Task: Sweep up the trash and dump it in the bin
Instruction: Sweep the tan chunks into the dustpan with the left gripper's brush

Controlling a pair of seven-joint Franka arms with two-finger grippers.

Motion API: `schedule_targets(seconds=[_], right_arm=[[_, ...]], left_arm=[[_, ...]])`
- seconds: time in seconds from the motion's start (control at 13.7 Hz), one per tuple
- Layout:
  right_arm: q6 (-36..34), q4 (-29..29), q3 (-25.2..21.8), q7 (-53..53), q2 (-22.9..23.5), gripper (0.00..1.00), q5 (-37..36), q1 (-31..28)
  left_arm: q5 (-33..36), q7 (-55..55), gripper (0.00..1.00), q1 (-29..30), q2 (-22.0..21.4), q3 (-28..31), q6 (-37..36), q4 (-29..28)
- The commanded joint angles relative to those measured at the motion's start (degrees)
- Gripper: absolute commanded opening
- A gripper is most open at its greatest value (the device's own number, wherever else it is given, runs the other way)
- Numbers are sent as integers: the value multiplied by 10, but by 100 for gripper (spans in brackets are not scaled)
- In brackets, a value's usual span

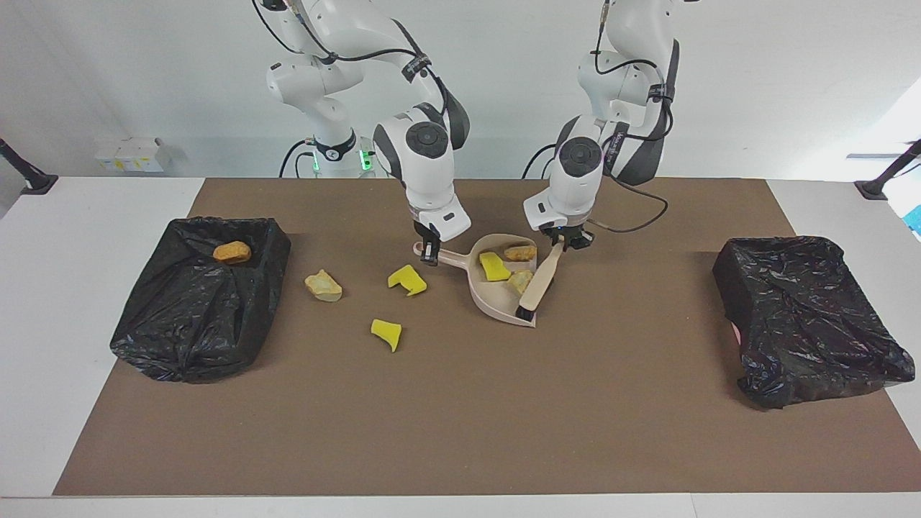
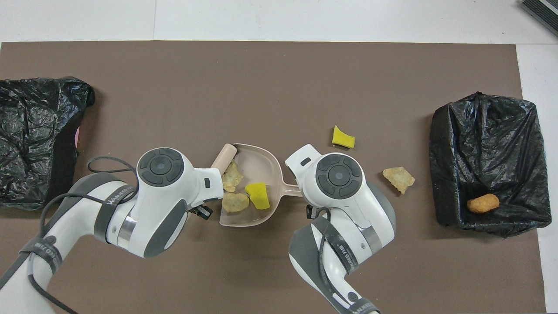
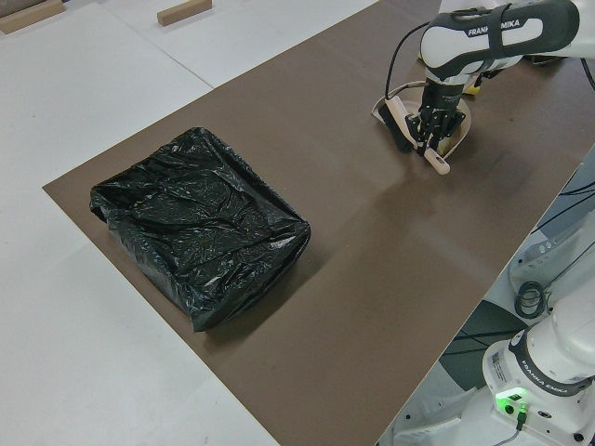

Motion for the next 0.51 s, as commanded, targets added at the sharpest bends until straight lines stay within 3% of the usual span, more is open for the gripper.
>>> schedule_targets(seconds=[0.0,0.22,0.44], right_arm=[[9,4,1,14,8,0,-8,-1],[-2,15,1,4,4,0,-8,-9],[-22,27,2,-22,-2,0,-6,-27]], left_arm=[[-29,-37,0,-18,-17,9,-8,-9],[-101,-114,0,-18,-19,9,-25,23],[-114,-154,0,-14,-23,9,-37,48]])
